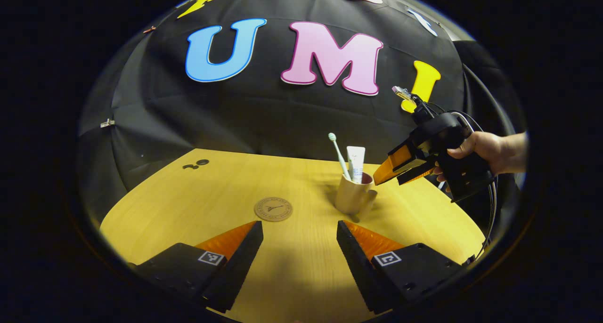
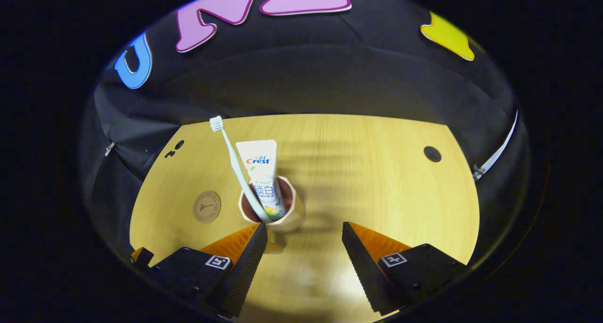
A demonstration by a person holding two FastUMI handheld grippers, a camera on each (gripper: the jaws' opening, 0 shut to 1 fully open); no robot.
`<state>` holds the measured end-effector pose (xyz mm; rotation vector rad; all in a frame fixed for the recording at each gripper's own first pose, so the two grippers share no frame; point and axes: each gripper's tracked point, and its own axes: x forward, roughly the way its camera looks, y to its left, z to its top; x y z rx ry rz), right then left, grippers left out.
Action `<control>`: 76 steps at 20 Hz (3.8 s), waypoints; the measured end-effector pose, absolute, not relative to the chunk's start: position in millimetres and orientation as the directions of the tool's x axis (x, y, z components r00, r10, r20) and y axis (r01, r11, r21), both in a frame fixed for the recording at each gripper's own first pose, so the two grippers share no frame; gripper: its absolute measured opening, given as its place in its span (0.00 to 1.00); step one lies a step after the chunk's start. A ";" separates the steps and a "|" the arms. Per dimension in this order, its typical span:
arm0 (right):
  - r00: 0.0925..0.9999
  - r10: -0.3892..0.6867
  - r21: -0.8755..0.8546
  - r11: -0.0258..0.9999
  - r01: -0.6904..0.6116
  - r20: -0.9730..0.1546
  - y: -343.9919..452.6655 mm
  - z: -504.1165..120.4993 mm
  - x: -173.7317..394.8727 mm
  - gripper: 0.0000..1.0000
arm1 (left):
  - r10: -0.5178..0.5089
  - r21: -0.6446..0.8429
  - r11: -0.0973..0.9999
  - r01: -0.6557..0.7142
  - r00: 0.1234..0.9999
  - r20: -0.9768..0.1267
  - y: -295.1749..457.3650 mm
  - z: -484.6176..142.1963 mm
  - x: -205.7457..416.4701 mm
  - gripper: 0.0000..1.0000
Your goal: Put the toothbrush and toothpaste on the desktop into the cup, then pick up the cup and place it on the coaster on the desktop.
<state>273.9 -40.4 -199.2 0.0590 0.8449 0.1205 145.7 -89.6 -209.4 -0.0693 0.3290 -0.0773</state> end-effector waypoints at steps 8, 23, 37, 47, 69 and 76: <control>0.439 0.169 0.149 0.986 -0.080 -0.883 0.2 -240.3 274.6 0.98 | -0.011 -0.124 0.992 -0.031 0.945 -0.326 -24.0 -209.9 136.5 0.97; 0.292 0.032 0.013 0.998 -0.068 -0.956 0.7 -295.0 283.9 0.76 | -0.046 -0.240 0.968 -0.074 0.886 -0.462 7.3 -249.3 94.0 0.97; 0.276 0.075 0.004 0.969 -0.248 -0.958 23.1 -294.6 271.7 0.31 | -0.222 -0.310 0.948 0.067 0.838 -0.499 -42.9 -262.1 83.3 0.98; 0.315 0.118 0.018 0.953 -0.302 -0.942 84.0 -261.6 285.4 0.31 | -0.229 -0.297 0.952 0.080 0.828 -0.512 -37.7 -262.8 84.1 0.97; 0.236 0.091 -0.031 0.883 -0.468 -0.967 170.8 -297.3 261.4 0.25 | -0.147 -0.282 0.959 -0.019 0.817 -0.557 22.9 -262.5 27.8 0.98; 0.281 0.109 -0.033 0.888 -0.458 -0.954 176.5 -282.0 257.9 0.78 | -0.120 -0.284 0.957 -0.059 0.809 -0.575 32.4 -259.2 0.6 0.98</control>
